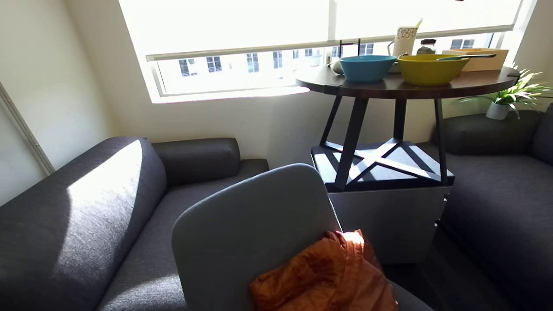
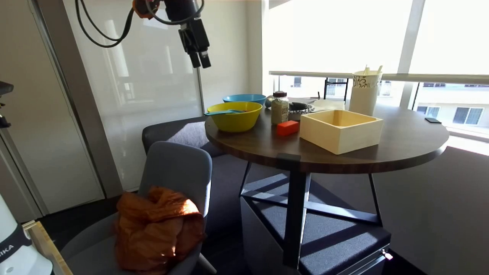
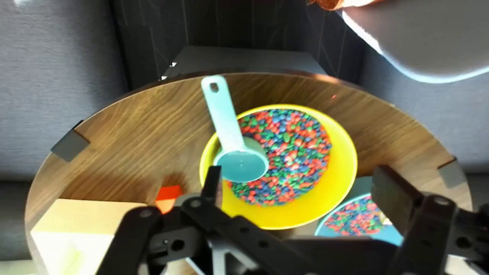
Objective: Put the orange block in the box
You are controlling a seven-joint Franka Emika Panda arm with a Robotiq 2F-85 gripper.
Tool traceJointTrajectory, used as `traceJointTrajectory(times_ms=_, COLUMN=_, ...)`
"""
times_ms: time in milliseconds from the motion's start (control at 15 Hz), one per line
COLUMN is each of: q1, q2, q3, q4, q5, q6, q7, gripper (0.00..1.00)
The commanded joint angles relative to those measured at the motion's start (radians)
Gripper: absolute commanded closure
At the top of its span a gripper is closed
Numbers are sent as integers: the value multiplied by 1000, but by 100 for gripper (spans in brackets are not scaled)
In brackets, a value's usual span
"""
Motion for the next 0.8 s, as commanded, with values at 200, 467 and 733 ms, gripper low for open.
traceJointTrajectory(times_ms=200, q1=-36, q2=181, q3=-166, q4=173, q5=96, q6=40, q7=-280, gripper=0)
traceJointTrajectory(times_ms=467, q1=-52, q2=305, q3=-201, q4=252, q5=146, q6=18, q7=-386, gripper=0)
traceJointTrajectory(times_ms=733, q1=-69, q2=311, q3=-183, q4=226, q5=126, q6=36, q7=-360, gripper=0)
